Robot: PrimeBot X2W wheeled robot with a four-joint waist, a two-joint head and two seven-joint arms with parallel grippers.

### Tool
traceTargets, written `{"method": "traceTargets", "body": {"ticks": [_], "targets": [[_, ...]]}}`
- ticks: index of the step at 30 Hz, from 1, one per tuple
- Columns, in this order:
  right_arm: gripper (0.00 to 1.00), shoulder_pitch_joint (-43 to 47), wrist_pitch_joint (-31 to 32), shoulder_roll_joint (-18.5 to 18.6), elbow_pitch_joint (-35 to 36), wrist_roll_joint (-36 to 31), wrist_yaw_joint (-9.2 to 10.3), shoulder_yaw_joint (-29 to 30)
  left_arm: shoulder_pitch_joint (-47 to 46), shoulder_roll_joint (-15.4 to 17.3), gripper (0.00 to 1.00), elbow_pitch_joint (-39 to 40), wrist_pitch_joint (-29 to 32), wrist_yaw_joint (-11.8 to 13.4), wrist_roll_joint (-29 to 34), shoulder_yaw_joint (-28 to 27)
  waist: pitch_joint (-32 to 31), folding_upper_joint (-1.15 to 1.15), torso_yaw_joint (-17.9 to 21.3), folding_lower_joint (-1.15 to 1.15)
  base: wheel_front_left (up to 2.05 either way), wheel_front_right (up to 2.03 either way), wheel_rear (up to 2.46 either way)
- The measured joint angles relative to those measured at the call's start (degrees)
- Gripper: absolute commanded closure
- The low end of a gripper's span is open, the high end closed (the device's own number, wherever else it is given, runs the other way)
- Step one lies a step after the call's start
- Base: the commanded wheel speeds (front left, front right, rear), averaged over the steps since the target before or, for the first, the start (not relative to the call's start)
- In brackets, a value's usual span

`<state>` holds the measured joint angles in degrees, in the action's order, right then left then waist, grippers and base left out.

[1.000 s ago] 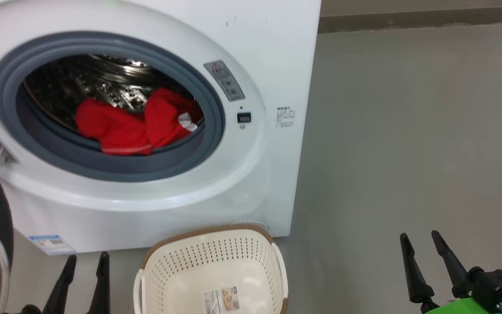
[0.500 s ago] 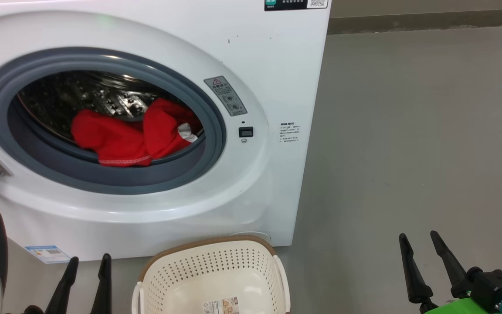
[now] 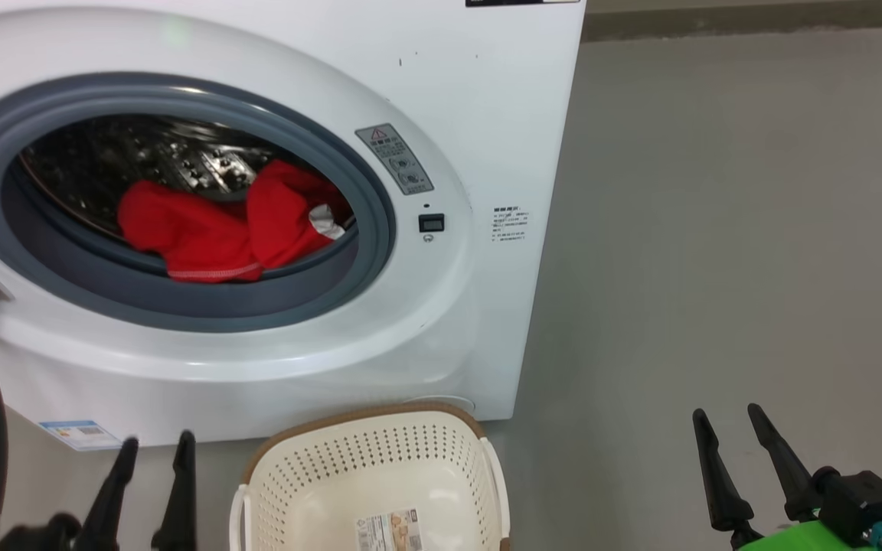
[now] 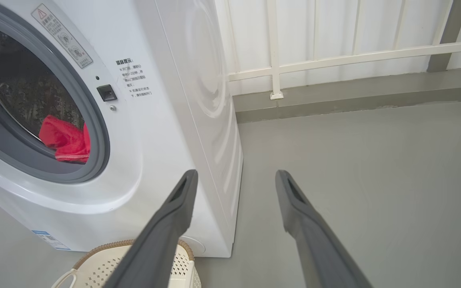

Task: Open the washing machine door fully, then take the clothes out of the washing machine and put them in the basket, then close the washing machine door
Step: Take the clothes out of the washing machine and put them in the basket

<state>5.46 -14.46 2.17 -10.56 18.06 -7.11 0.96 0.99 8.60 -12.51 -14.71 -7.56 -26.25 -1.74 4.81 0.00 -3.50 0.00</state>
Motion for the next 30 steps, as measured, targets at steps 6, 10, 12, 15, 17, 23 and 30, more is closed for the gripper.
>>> {"method": "traceTargets", "body": {"ticks": [6,10,12,15,17,23,30], "targets": [[0.0,-2.5,0.0,0.01,0.18,0.0,0.0,-0.24,-8.16,-0.26,0.0,-4.33,-0.01,0.0,1.38,-0.66,2.55,0.0,0.35,0.0,0.0,0.0,0.0],[0.0,-3.8,0.0,0.02,0.35,0.0,0.0,-0.67,-15.23,-0.35,0.0,-8.8,-0.01,0.0,2.11,-0.92,4.78,0.0,0.86,0.0,0.0,0.0,0.0],[0.0,-4.73,0.0,0.02,0.45,0.0,0.0,-1.14,-19.01,-0.25,0.0,-11.56,-0.01,0.0,2.37,-0.88,5.98,0.0,1.25,0.0,0.0,0.0,0.0],[0.0,-6.11,0.0,0.03,0.66,0.0,0.0,-1.74,-24.63,0.56,0.0,-15.91,-0.01,0.0,2.97,-0.48,7.9,0.0,1.96,0.0,0.0,0.0,0.0],[0.0,-7.06,0.0,0.04,0.83,0.02,0.0,-1.88,-28.31,1.49,0.0,-19.01,-0.01,0.0,3.14,-0.09,9.25,0.0,2.51,0.0,0.0,0.0,0.0],[0.0,-9.81,-0.01,0.12,1.37,0.41,0.0,-3.03,-38.49,3.72,0.0,-28.55,-0.01,0.0,2.89,0.02,13.34,0.0,4.38,0.0,0.0,0.0,0.0],[0.0,-11.27,-0.01,0.14,1.8,1.29,0.0,-3.55,-46.81,6.01,0.0,-38.0,-0.01,0.0,1.78,-0.05,16.98,0.0,6.52,0.0,0.0,0.0,0.0]]}}
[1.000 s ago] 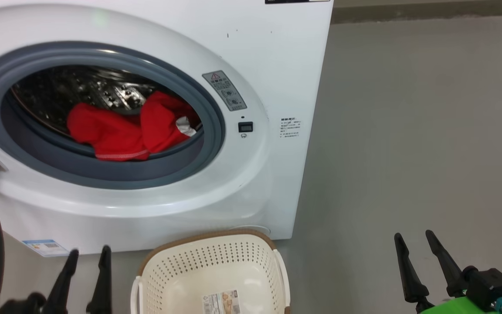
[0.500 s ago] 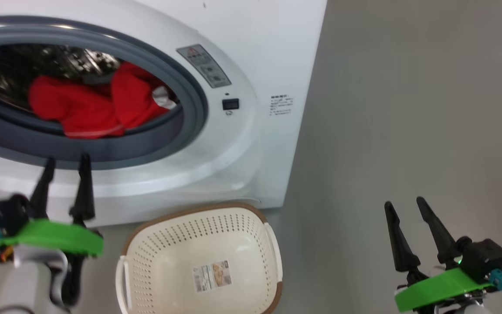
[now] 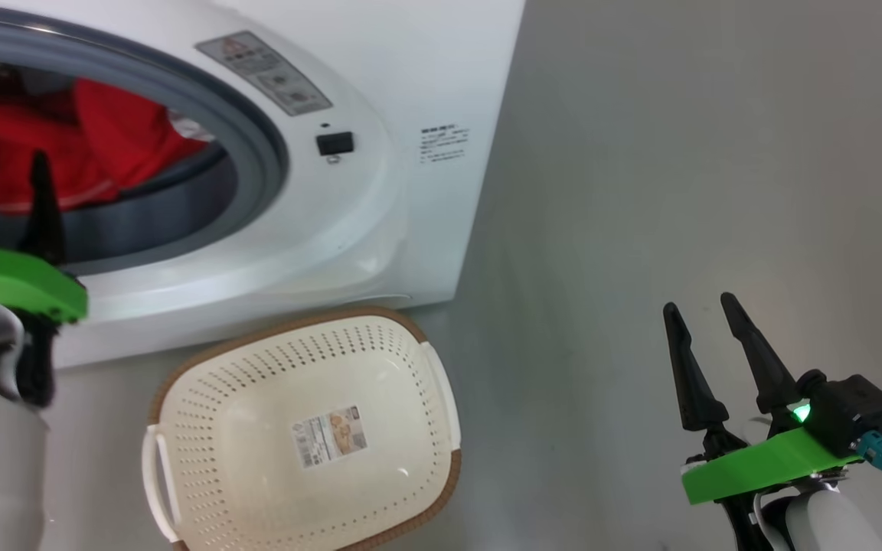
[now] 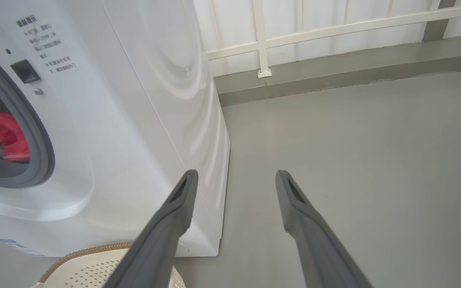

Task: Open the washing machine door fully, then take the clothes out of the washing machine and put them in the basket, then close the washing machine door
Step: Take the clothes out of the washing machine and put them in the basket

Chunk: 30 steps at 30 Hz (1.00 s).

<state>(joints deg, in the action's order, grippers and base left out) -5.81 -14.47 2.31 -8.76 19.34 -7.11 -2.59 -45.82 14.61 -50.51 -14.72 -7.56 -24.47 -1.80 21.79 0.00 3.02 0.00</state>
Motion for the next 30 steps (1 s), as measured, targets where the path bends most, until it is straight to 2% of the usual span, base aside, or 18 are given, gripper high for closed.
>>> {"method": "traceTargets", "body": {"ticks": [3,17,30], "targets": [[0.0,-0.65,-0.01,0.04,0.35,0.33,0.0,-0.35,-4.58,1.25,0.0,-4.68,0.0,0.0,-0.48,0.02,2.07,0.0,1.31,0.0,0.0,0.0,0.0],[0.0,-2.99,-0.15,0.1,1.27,0.62,0.0,-1.99,-15.1,5.68,0.0,-16.62,0.0,0.05,-1.23,0.15,7.32,0.0,4.69,0.0,0.0,0.0,0.0],[0.0,-3.78,-0.15,0.1,1.98,1.45,0.0,-2.97,-19.31,7.28,0.0,-22.65,0.01,1.66,-0.07,1.57,9.21,0.0,6.69,0.0,0.0,0.0,0.0]]}}
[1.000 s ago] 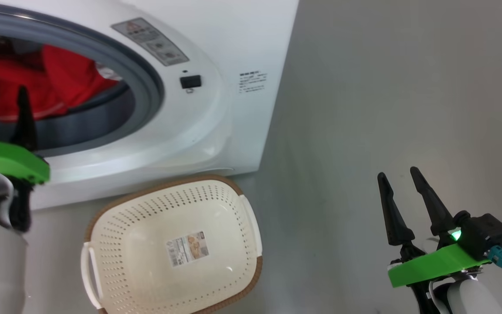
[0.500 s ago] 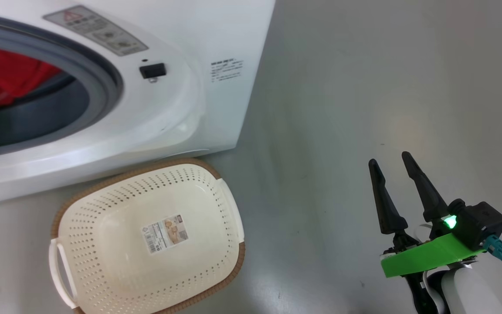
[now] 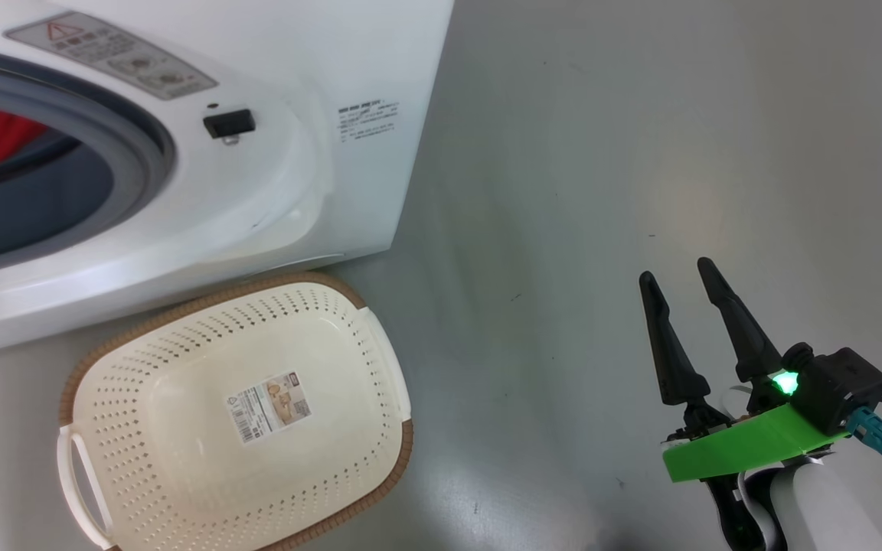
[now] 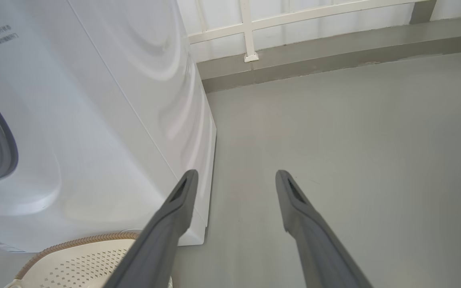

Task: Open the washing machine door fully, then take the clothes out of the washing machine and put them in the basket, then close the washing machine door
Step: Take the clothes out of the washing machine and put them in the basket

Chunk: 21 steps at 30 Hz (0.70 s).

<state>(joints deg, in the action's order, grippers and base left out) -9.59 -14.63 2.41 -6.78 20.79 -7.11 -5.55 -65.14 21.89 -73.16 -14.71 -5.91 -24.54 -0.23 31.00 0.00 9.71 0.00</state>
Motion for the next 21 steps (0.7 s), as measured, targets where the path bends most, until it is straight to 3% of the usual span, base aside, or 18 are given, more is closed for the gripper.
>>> {"method": "traceTargets", "body": {"ticks": [1,4,5,7,9,21], "targets": [[0.0,0.01,0.0,0.0,0.05,0.0,0.0,-0.1,-0.01,0.09,0.03,-0.15,0.04,0.1,0.04,0.14,-0.02,0.0,0.1,0.0,0.0,0.0,0.0],[0.0,0.01,0.0,0.0,0.25,0.0,0.0,-0.18,-0.02,0.13,0.51,-0.82,0.49,0.45,0.13,0.38,-0.02,0.0,0.26,0.0,0.0,0.0,0.0],[0.0,0.01,0.0,0.0,0.29,0.0,0.0,-0.29,-0.02,0.16,0.56,-0.93,0.58,0.6,0.13,0.45,-0.04,0.0,0.31,0.0,0.0,0.0,0.0],[0.0,0.01,0.0,0.0,0.4,0.0,0.0,-0.55,-0.02,0.22,0.82,-1.16,1.02,0.83,0.12,0.54,-0.19,0.0,0.53,0.0,0.0,0.0,0.0],[0.0,0.01,0.0,0.0,0.45,0.0,0.0,-0.6,-0.01,0.33,1.0,-1.33,1.09,0.85,0.12,0.59,-0.23,0.0,0.71,0.0,0.0,0.0,0.0],[0.0,0.02,0.0,0.0,0.65,-0.01,0.0,-0.25,0.14,-0.04,1.0,-1.87,0.98,0.71,-0.68,1.01,-0.39,0.0,0.4,0.0,0.0,0.0,0.0]]}}
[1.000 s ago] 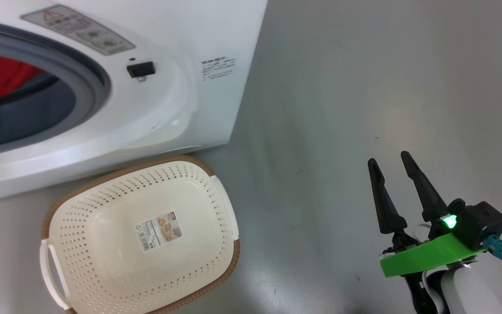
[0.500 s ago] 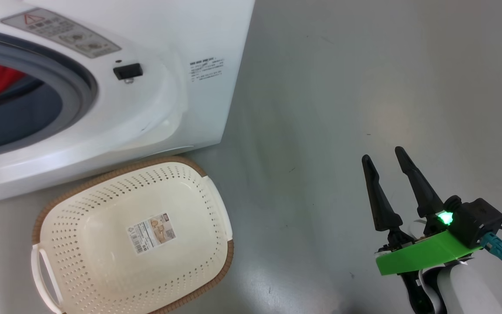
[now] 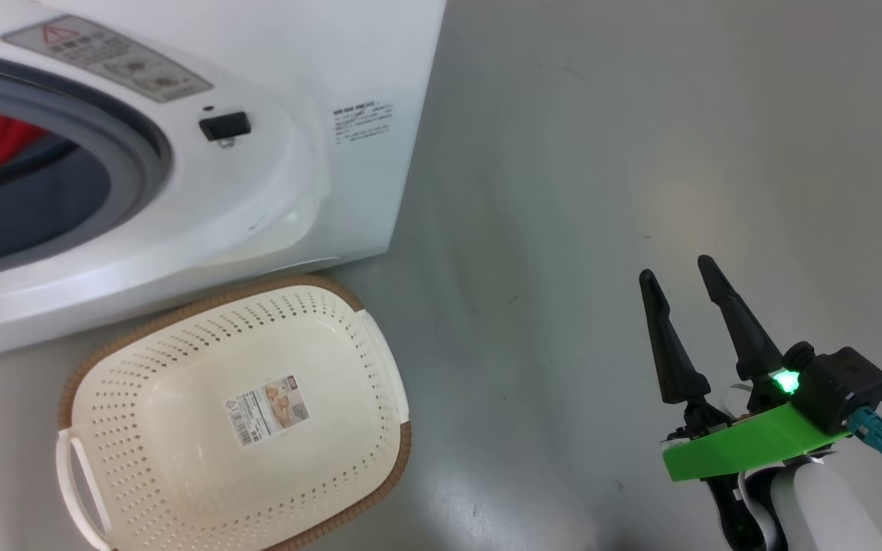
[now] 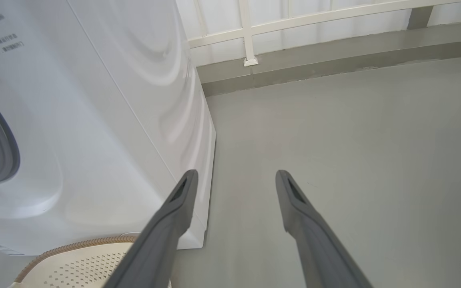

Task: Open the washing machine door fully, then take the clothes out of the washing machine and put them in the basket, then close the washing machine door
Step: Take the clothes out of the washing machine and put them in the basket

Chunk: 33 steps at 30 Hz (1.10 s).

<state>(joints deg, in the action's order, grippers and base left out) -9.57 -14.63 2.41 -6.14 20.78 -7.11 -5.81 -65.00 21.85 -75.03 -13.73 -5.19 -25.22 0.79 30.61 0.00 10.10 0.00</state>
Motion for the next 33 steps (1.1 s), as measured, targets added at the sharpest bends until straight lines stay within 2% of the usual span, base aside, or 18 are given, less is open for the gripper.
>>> {"method": "traceTargets", "body": {"ticks": [5,18,28,33], "targets": [[0.0,0.01,0.0,0.0,-0.49,-0.02,0.0,0.04,1.08,-0.26,1.0,1.46,-0.55,-0.91,-0.2,0.01,-1.23,0.0,-0.66,0.0,0.0,0.0,0.0],[0.0,0.04,0.0,0.01,-1.35,-0.19,0.0,0.12,7.32,-2.14,1.0,14.06,-0.57,-1.48,0.05,-3.23,-4.16,0.0,-2.2,0.0,0.0,0.0,0.0],[0.0,0.71,0.0,0.04,-2.09,-0.19,0.0,0.87,16.29,-6.46,1.0,26.83,-0.57,-1.97,2.76,-9.78,-7.29,0.0,-3.64,0.0,0.0,0.0,0.0],[0.0,1.53,0.0,0.04,-2.72,-0.19,0.0,1.36,21.93,-8.88,1.0,34.38,-0.57,-1.98,3.1,-9.87,-8.93,0.0,-5.2,0.0,0.0,0.0,0.0]]}}
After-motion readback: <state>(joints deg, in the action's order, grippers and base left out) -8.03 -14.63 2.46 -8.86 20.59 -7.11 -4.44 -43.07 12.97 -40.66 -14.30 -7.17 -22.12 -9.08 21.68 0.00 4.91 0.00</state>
